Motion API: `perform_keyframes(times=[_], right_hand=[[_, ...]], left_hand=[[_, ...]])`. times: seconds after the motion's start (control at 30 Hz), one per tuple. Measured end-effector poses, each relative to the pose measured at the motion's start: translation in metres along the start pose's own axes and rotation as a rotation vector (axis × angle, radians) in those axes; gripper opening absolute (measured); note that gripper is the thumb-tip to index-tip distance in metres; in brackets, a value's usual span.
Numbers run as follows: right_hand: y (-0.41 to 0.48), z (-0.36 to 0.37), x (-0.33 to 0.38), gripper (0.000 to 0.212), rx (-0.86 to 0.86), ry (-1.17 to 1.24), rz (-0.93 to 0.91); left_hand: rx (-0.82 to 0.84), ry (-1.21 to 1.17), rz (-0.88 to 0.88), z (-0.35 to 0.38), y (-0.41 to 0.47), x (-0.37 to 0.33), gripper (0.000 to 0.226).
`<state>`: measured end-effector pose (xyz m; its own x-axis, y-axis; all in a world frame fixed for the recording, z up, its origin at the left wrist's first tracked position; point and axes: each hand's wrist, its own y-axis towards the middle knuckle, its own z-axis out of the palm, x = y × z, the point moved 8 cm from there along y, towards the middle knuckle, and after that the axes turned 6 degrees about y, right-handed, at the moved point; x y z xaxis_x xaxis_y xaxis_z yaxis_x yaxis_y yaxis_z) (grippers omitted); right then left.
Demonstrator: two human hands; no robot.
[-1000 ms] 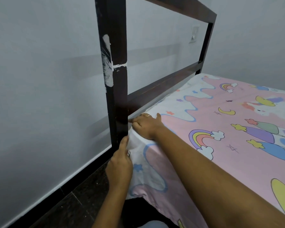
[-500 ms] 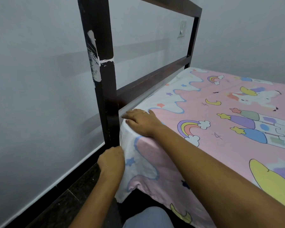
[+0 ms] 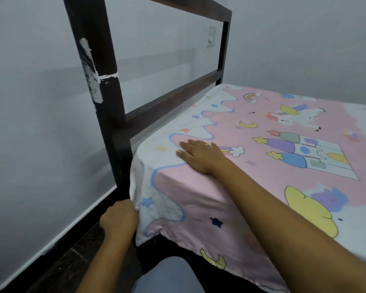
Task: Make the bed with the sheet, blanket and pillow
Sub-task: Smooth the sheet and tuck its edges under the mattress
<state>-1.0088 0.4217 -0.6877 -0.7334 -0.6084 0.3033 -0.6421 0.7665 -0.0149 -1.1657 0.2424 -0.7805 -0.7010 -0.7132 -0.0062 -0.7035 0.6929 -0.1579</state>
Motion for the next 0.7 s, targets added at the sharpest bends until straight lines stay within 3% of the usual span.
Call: perform_keyframes(times=[0.1, 0.2, 0.3, 0.37, 0.53, 0.7], right_hand=[[-0.015, 0.006, -0.009, 0.057, -0.037, 0.022, 0.087], [-0.021, 0.016, 0.038, 0.055, 0.077, 0.05, -0.109], [-0.037, 0.005, 0.058, 0.045, 0.193, 0.333, -0.236], [-0.049, -0.009, 0.034, 0.042, 0.125, 0.423, -0.208], [-0.101, -0.015, -0.078, 0.053, -0.013, 0.077, 0.099], [-0.197, -0.035, -0.164, 0.052, -0.093, 0.005, 0.375]], left_hand=[[-0.328, -0.25, 0.037, -0.053, -0.026, -0.01, 0.023], [-0.608, -0.492, 0.142, -0.112, -0.051, -0.036, 0.038], [-0.725, -0.543, 0.31, -0.139, -0.058, -0.07, 0.039], [-0.677, -0.5, 0.42, -0.134, -0.055, -0.099, 0.038], [-0.248, -0.094, 0.532, -0.086, -0.05, -0.174, 0.05], [-0.114, 0.008, 0.722, -0.072, -0.09, -0.24, 0.051]])
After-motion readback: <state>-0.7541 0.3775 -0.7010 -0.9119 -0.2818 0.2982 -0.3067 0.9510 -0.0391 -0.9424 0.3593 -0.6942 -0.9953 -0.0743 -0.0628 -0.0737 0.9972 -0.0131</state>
